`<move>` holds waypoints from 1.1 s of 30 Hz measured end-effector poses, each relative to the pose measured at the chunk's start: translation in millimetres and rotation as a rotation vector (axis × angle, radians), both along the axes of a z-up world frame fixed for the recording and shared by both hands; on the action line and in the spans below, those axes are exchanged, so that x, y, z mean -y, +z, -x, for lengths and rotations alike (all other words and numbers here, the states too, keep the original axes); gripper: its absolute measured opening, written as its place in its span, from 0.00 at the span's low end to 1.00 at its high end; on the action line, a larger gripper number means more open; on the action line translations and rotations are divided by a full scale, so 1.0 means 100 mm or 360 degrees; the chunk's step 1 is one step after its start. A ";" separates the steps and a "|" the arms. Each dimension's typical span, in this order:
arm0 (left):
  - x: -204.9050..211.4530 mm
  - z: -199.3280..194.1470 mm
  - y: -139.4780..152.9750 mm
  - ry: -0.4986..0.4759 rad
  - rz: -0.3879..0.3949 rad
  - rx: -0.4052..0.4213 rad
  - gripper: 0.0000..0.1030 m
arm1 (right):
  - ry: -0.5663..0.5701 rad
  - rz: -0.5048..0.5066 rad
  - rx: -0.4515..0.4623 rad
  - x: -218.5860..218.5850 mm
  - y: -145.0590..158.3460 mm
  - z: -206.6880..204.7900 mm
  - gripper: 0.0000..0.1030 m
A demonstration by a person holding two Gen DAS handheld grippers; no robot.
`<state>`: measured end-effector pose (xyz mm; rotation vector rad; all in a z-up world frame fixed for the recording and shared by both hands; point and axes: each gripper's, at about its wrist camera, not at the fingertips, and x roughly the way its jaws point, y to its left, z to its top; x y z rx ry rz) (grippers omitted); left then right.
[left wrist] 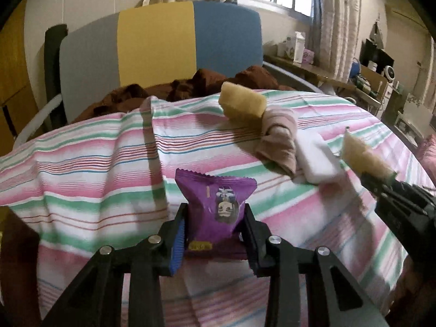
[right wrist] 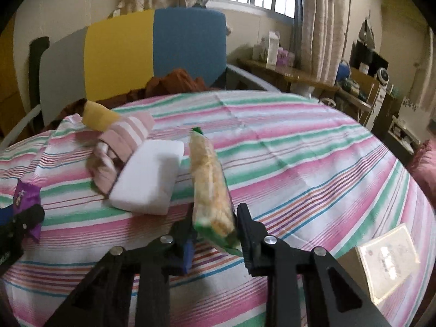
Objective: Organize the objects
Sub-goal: 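Grasp the green-wrapped snack bar with the right tool while the left tool grasps the purple packet, then carry the snack bar and purple packet into the gold tray and open both tools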
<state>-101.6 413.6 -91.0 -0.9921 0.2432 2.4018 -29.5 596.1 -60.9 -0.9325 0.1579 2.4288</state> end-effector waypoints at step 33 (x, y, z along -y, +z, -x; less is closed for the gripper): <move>1.14 -0.87 0.03 -0.0077 -0.0279 0.0125 0.35 | 0.0196 0.0639 -0.0403 1.17 0.30 -1.23 0.21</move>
